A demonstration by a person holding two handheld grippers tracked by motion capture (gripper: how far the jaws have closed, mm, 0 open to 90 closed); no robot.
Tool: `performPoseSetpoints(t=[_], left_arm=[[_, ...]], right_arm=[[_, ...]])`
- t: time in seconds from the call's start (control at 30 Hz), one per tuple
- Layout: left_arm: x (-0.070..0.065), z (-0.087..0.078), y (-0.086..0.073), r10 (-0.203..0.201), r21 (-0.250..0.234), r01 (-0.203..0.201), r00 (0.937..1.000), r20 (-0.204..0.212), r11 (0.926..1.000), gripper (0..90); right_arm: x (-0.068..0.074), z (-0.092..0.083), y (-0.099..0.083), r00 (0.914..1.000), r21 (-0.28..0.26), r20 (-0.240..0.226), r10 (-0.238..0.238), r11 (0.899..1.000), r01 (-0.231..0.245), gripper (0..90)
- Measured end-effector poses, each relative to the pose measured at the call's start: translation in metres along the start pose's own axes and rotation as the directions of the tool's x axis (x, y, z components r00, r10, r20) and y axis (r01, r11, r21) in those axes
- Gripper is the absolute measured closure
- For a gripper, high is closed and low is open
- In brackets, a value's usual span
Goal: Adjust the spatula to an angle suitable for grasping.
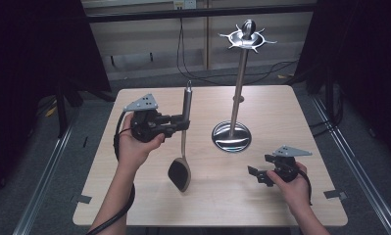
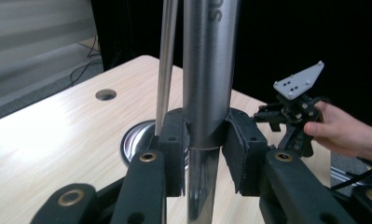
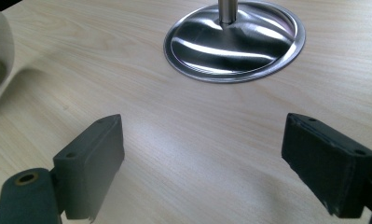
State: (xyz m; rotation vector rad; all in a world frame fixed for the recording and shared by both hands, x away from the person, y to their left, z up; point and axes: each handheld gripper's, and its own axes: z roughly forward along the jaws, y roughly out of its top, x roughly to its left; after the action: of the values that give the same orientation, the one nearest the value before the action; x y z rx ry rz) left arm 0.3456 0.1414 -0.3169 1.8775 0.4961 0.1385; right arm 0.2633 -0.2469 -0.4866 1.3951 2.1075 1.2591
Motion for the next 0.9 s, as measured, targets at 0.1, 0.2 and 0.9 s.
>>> performPoseSetpoints(t=[0.1, 0.2, 0.9], left_arm=[[-0.003, 0.002, 0.005, 0.002, -0.031, -0.002, 0.9999, -0.012, 0.9995, 69.9], [-0.003, 0.003, 0.009, 0.006, -0.057, -0.007, 0.9998, -0.018, 0.9983, 69.9], [-0.009, 0.023, 0.031, 0.033, -0.083, -0.041, 0.9942, -0.103, 0.9957, 69.8]], right_arm=[[0.001, -0.001, 0.001, 1.0000, -0.004, 0.001, -0.004, 1.000, 0.004, 12.4], [0.002, -0.001, 0.001, 1.0000, -0.006, -0.001, -0.008, 1.000, 0.008, 12.4], [0.004, -0.003, 0.003, 0.9999, -0.024, -0.003, -0.011, 1.000, 0.011, 11.7]])
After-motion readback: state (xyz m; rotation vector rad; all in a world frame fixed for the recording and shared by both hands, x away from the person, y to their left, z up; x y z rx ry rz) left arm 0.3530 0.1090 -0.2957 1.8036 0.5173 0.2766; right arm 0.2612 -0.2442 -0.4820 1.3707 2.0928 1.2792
